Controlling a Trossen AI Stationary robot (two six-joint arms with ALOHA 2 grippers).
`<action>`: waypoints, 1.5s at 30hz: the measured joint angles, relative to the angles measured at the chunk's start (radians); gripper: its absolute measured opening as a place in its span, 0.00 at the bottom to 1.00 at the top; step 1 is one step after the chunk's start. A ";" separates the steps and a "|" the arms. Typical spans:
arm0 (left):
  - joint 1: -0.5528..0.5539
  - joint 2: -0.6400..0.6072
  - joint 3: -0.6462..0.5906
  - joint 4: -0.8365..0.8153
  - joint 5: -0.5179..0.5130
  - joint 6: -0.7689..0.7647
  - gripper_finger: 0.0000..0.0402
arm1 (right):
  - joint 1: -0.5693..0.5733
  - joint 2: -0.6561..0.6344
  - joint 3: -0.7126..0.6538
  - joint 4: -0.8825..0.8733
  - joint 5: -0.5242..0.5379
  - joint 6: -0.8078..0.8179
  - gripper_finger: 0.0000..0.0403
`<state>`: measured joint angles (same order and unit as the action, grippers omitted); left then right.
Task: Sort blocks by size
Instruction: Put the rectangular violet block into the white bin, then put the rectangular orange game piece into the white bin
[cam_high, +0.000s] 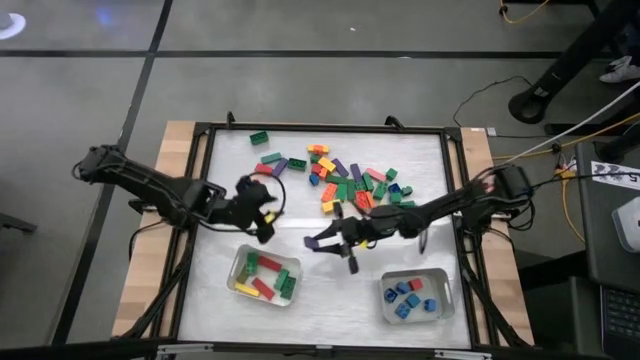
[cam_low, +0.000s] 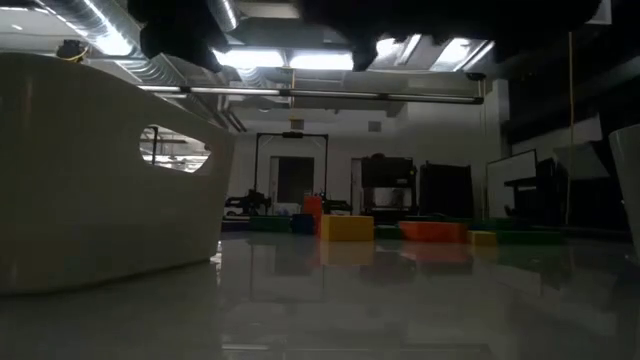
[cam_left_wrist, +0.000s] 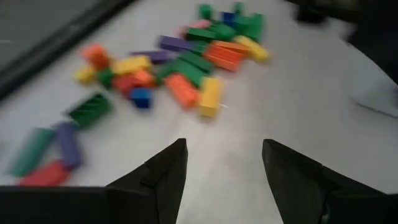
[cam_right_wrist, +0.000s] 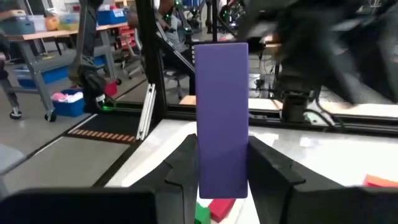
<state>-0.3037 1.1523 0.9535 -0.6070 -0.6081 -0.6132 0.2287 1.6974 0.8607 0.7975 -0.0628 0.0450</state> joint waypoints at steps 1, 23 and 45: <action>0.013 -0.005 0.000 -0.012 -0.025 0.017 0.49 | 0.000 0.031 0.014 0.007 -0.001 0.000 0.28; 0.305 0.005 -0.001 -0.335 0.036 -0.174 0.49 | 0.001 0.380 0.458 -0.333 -0.096 0.003 0.37; 0.480 0.302 -0.001 -0.354 0.237 -0.129 0.49 | -0.002 0.178 0.468 -0.907 -0.091 -0.101 0.55</action>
<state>0.1768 1.4538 0.9527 -0.9611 -0.3707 -0.7423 0.2272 1.8752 1.3290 -0.1100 -0.1542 -0.0556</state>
